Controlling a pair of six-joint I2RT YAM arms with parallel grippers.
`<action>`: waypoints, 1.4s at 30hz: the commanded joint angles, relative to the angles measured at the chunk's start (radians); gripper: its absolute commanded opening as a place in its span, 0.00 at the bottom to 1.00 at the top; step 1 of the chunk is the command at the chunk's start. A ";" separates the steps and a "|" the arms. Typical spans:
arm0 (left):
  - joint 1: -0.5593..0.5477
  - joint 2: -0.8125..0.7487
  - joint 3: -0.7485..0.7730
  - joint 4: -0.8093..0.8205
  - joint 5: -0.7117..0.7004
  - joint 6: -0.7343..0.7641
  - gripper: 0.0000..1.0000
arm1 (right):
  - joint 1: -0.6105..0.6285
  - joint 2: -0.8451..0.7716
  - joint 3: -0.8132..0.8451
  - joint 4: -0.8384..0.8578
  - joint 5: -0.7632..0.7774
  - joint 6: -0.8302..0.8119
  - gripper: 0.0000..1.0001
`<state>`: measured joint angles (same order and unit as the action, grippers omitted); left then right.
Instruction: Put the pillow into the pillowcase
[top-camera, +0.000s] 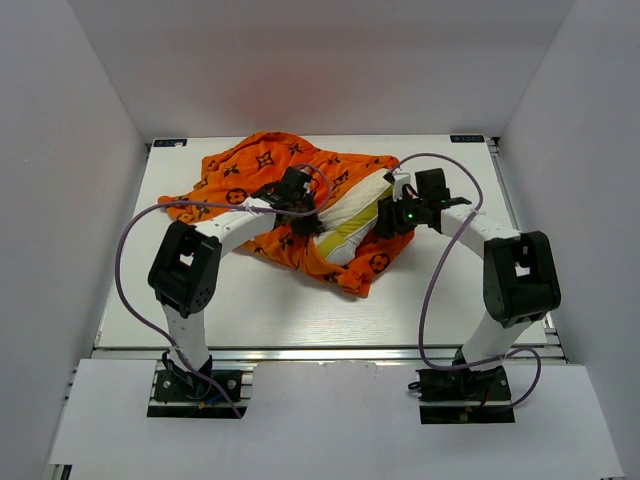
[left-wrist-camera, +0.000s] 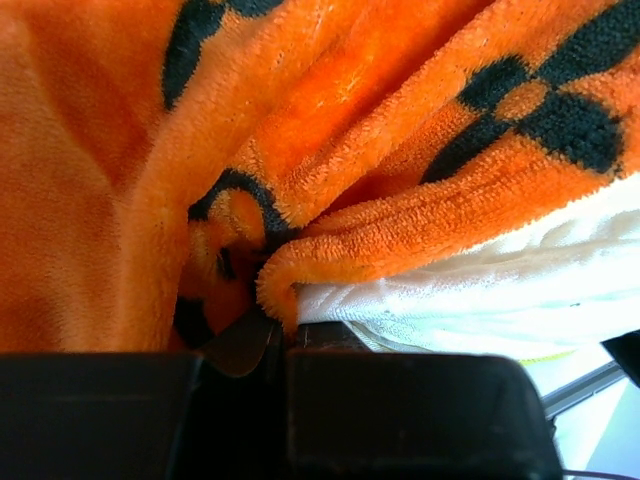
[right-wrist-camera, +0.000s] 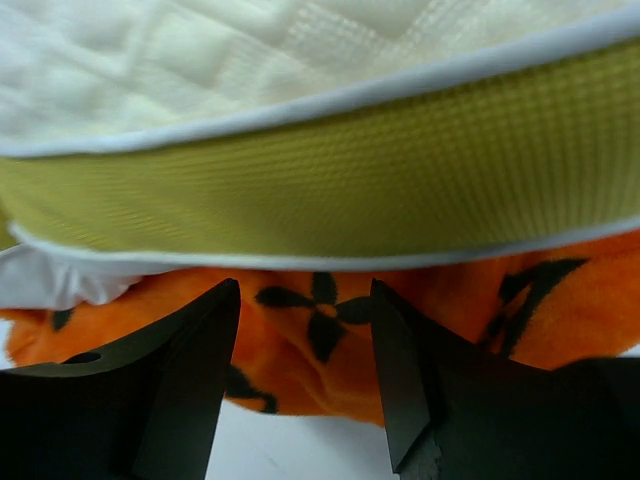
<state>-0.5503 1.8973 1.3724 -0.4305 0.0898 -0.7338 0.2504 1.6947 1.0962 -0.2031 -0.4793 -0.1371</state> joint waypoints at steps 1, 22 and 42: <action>0.046 0.046 0.004 -0.102 -0.093 0.016 0.00 | 0.012 0.014 0.028 0.102 0.094 -0.041 0.61; 0.079 0.049 0.027 -0.093 -0.018 0.016 0.00 | 0.124 0.214 0.110 0.139 0.255 -0.075 0.54; 0.090 0.151 0.224 -0.300 -0.114 -0.050 0.00 | -0.171 -0.271 -0.032 0.038 -0.629 0.119 0.00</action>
<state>-0.4934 1.9907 1.5730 -0.6449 0.1764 -0.7815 0.1394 1.5280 1.0626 -0.1211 -0.7689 -0.0723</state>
